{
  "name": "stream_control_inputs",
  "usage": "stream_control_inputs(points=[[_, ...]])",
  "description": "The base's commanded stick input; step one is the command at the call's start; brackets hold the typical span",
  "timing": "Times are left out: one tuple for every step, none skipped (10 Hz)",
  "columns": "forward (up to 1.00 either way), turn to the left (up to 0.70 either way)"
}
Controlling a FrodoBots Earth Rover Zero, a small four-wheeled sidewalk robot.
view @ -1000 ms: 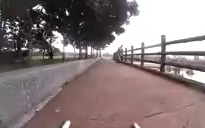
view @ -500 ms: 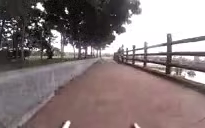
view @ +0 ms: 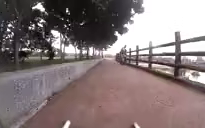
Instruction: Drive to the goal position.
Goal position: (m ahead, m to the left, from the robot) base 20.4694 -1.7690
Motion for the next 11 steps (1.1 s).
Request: stream_control_inputs(points=[[0.70,0.01],[0.70,0.01],[0.70,0.01],[0.70,0.01],[0.70,0.01],[0.70,0.01],[0.70,0.23],[0.70,0.35],[0.70,0.36],[0.70,0.36],[0.70,0.01]])
